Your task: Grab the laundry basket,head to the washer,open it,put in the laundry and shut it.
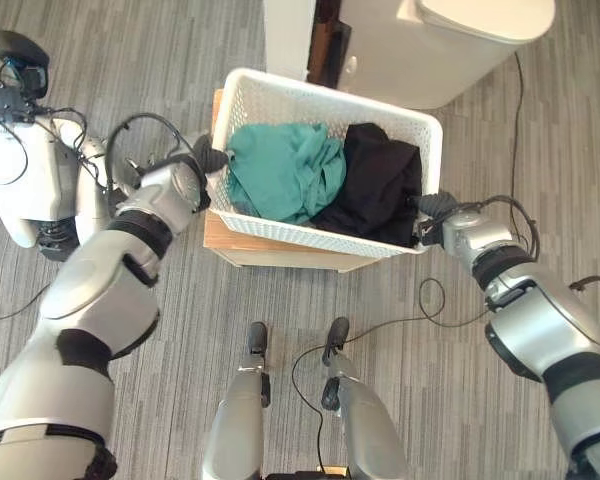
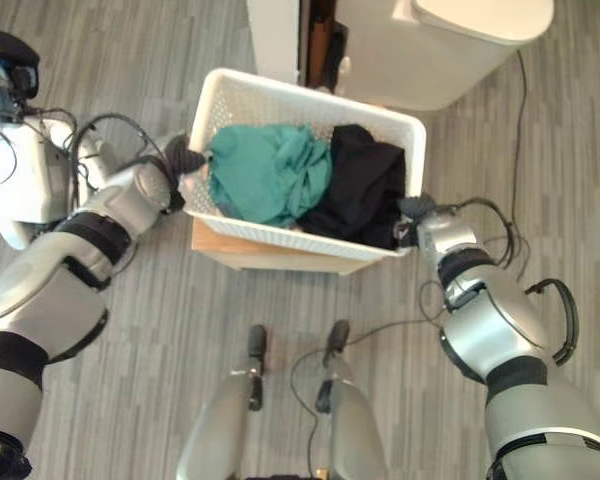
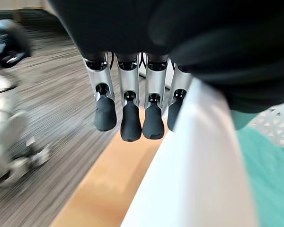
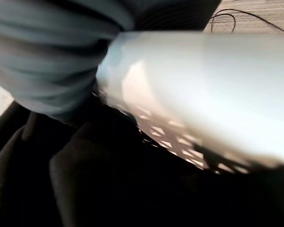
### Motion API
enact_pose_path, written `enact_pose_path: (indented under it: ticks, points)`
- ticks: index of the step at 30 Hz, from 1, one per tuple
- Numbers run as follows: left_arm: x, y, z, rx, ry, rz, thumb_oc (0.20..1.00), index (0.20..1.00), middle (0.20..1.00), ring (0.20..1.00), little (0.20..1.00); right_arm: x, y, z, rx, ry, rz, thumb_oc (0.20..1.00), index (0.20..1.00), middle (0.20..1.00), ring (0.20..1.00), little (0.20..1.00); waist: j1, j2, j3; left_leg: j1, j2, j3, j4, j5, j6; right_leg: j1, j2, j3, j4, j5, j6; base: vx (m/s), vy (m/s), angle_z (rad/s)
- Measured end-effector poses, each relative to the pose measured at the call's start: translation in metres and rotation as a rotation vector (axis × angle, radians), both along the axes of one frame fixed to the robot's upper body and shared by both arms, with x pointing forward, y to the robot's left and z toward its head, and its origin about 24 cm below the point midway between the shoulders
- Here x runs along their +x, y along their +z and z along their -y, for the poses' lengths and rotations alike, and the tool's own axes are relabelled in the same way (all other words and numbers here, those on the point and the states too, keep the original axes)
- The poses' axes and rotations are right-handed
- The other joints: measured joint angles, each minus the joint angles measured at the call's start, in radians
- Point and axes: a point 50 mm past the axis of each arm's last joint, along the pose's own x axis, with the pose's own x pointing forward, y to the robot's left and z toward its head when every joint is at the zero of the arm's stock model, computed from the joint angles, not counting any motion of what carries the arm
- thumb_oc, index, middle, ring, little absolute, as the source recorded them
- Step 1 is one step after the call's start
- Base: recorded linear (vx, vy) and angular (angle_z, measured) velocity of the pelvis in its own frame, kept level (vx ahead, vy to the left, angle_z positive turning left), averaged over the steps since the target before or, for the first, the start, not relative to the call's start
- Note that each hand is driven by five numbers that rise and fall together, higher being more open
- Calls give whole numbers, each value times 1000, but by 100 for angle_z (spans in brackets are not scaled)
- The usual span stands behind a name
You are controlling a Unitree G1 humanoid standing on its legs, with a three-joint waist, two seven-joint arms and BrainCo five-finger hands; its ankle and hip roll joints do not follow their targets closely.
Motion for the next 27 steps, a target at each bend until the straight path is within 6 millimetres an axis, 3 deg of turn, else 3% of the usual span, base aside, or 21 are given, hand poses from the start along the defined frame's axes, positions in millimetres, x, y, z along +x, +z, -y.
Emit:
enact_pose_path:
  ticks: [1, 3, 5, 6, 8, 12, 14, 20, 27]
  points:
    - [-14, -12, -4, 1, -77, -15, 200, 200, 200, 200, 200, -13, -13, 10, -30, 35, -9, 200, 200, 200, 200, 200, -2, 10, -17, 83, 8, 11, -29, -7, -1, 62, 1, 4, -4, -6, 8, 45, 25, -39]
    - [-29, -23, 4, -27, -169, -30, 200, 200, 200, 200, 200, -33, -26, 26, -39, 55, -18, 200, 200, 200, 200, 200, -12, 10, -83, 122, -1, 23, -50, -23, 3, 85, -4, 22, -3, -39, 36, 91, 29, -26]
    - [-41, -34, 10, -19, -241, -52, 200, 200, 200, 200, 200, -47, -35, 38, -35, 53, -30, 200, 200, 200, 200, 200, -21, 22, -147, 129, -2, 28, -51, -36, 5, 90, -5, 29, -4, -44, 42, 148, 16, -19]
    - [-58, -47, 15, -100, -298, -71, 200, 200, 200, 200, 200, -73, -38, 52, -43, 66, -14, 200, 200, 200, 200, 200, -28, 35, -169, 187, -2, 42, -81, -37, 7, 127, -2, 36, -7, -48, 45, 139, 7, -19]
    - [-74, -69, 17, -154, -347, -129, 200, 200, 200, 200, 200, -93, -49, 64, -66, 69, -55, 200, 200, 200, 200, 200, -35, 37, -227, 208, -3, 52, -105, -39, 8, 137, -1, 48, -17, -62, 50, 80, 6, -20]
    - [-97, -112, 29, -207, -426, -309, 200, 200, 200, 200, 200, -134, -61, 88, -102, 76, -149, 200, 200, 200, 200, 200, -49, 46, -265, 278, -3, 52, -155, -32, 3, 194, 1, 47, -39, -65, 50, 53, -1, -2]
    - [-102, -123, 36, -223, -454, -365, 200, 200, 200, 200, 200, -150, -72, 96, -90, 66, -200, 200, 200, 200, 200, 200, -52, 48, -271, 290, -3, 51, -170, -28, 4, 205, 1, 41, -49, -66, 50, 22, -2, 1]
    - [-106, -133, 44, -251, -481, -416, 200, 200, 200, 200, 200, -177, -93, 102, -60, 76, -307, 200, 200, 200, 200, 200, -53, 84, -294, 303, -3, 42, -203, -4, 2, 206, 2, 27, -49, -72, 50, 3, 4, 4]
    - [-102, -133, 45, -257, -476, -415, 200, 200, 200, 200, 200, -177, -91, 103, -58, 72, -303, 200, 200, 200, 200, 200, -53, 105, -307, 311, -6, 33, -206, -3, 2, 216, 2, 26, -48, -70, 51, -19, 23, 3]
